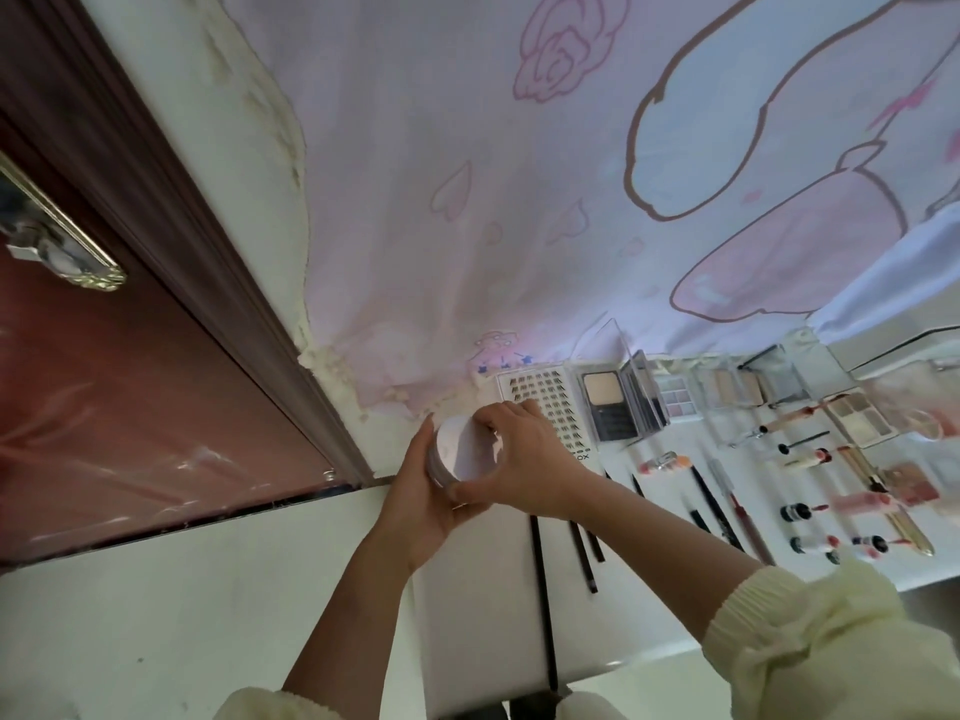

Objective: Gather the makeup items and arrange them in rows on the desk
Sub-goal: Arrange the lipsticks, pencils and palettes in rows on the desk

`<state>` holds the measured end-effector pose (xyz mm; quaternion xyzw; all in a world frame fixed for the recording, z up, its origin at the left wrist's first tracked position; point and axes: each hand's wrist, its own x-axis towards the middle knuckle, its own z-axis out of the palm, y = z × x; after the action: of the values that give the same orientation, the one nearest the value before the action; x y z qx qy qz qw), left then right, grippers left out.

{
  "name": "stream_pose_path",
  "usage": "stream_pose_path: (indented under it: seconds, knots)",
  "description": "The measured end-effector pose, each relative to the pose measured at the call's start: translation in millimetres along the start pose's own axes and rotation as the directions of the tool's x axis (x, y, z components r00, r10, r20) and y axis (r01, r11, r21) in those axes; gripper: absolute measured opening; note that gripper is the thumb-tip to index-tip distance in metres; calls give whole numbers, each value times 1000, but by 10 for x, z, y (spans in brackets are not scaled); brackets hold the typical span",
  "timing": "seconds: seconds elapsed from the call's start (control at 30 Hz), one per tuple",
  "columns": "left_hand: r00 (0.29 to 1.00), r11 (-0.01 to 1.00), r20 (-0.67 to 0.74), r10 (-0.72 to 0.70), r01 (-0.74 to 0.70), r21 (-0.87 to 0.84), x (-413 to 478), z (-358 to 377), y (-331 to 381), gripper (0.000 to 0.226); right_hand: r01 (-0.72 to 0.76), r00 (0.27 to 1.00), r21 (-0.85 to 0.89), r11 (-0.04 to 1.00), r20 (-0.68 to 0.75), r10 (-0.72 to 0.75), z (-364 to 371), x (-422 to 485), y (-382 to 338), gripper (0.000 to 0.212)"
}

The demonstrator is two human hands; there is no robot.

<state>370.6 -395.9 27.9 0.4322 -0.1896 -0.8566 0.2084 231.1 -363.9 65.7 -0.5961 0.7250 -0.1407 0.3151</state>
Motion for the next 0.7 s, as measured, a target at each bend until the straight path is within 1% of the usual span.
stream_pose_path:
  seconds: [0.13,0.27,0.4,0.47,0.5,0.57,0.63,0.7]
  knots:
    - [999,998,45,15,-17,55,-110,113,-80,56,8,1000,6,1000,16,-8,-105,-217,21,75]
    - [998,986,56,39,-47,157,-156,159,-161,60,35,999,3,999,11,-35,-191,-347,39,60]
    - [997,975,48,65,-74,208,-213,214,-159,60,84,996,-12,996,-30,-85,-234,-446,53,57]
    - [997,972,39,72,-79,219,-241,228,-145,58,129,991,-50,990,-37,-130,-244,-481,54,64]
    - [997,974,34,69,-75,215,-253,224,-143,58,162,986,-98,982,-27,-165,-245,-485,55,71]
    - [998,978,30,53,-58,202,-270,192,-155,57,225,974,-192,955,22,-225,-258,-495,47,82]
    - [999,972,29,41,-46,229,-292,176,-153,57,239,971,-236,942,65,-230,-288,-504,36,89]
    - [999,962,23,41,-45,271,-305,173,-154,60,200,979,-250,947,102,-179,-318,-513,36,96]
